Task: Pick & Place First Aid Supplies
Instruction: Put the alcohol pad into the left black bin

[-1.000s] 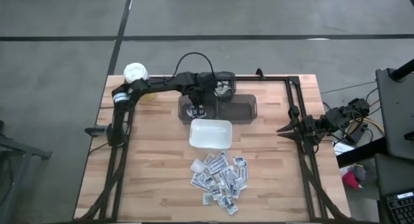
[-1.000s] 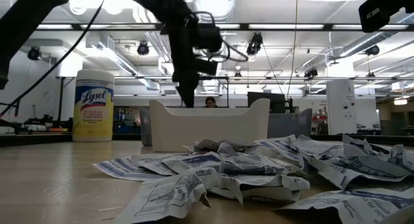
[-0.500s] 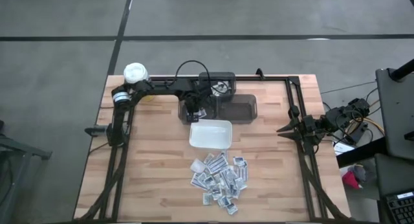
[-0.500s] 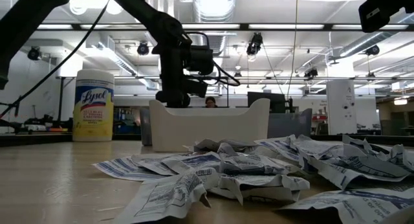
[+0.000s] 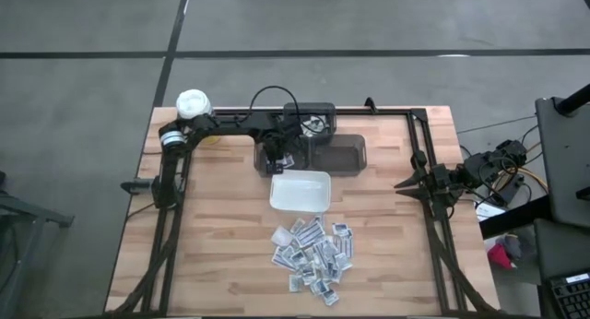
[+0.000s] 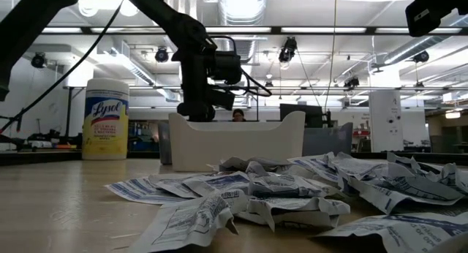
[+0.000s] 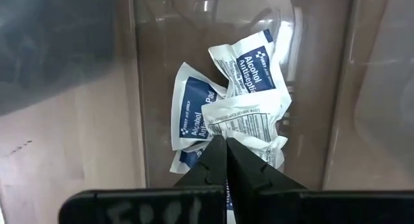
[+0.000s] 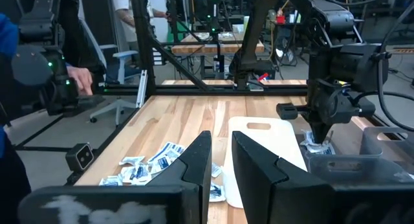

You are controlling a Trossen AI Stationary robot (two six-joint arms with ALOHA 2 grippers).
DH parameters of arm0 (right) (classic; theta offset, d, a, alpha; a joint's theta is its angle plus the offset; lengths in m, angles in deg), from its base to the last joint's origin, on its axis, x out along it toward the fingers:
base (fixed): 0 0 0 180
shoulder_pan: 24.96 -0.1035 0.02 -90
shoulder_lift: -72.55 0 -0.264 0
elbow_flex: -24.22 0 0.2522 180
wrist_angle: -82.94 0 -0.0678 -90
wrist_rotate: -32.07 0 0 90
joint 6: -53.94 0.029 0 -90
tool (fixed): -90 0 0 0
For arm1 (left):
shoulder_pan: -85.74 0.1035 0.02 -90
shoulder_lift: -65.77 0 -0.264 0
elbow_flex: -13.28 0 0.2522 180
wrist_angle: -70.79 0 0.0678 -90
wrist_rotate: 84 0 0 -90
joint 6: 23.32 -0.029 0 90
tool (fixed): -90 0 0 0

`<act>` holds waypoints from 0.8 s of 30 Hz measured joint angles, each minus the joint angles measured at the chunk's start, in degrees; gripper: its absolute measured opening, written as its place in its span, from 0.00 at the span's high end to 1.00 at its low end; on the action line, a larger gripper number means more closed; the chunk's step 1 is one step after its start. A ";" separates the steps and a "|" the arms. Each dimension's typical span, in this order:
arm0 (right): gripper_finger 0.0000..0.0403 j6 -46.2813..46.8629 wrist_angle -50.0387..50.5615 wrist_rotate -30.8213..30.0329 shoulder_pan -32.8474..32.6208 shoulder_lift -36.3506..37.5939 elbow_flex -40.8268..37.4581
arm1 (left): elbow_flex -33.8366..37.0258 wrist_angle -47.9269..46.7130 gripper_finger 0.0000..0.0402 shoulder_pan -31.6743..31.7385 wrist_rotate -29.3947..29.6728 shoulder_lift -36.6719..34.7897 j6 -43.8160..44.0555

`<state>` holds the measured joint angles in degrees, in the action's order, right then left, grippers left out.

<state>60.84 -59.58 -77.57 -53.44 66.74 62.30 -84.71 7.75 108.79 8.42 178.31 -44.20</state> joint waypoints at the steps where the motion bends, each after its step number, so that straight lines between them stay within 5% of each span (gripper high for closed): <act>1: 0.85 0.00 0.00 0.00 0.01 -0.01 0.00 | -0.01 -0.01 0.98 0.00 -0.03 -0.03 0.28; 12: 0.85 0.13 0.00 0.00 -0.02 -0.01 0.00 | -3.61 -2.11 0.75 0.00 0.00 -0.08 2.70; 24: 0.85 0.15 0.00 0.02 0.01 -0.01 0.00 | -16.60 -26.83 0.71 -0.52 0.46 -0.19 11.58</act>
<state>60.99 -59.58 -77.55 -53.43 66.73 62.30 -101.31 -19.08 108.27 8.88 178.12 -32.61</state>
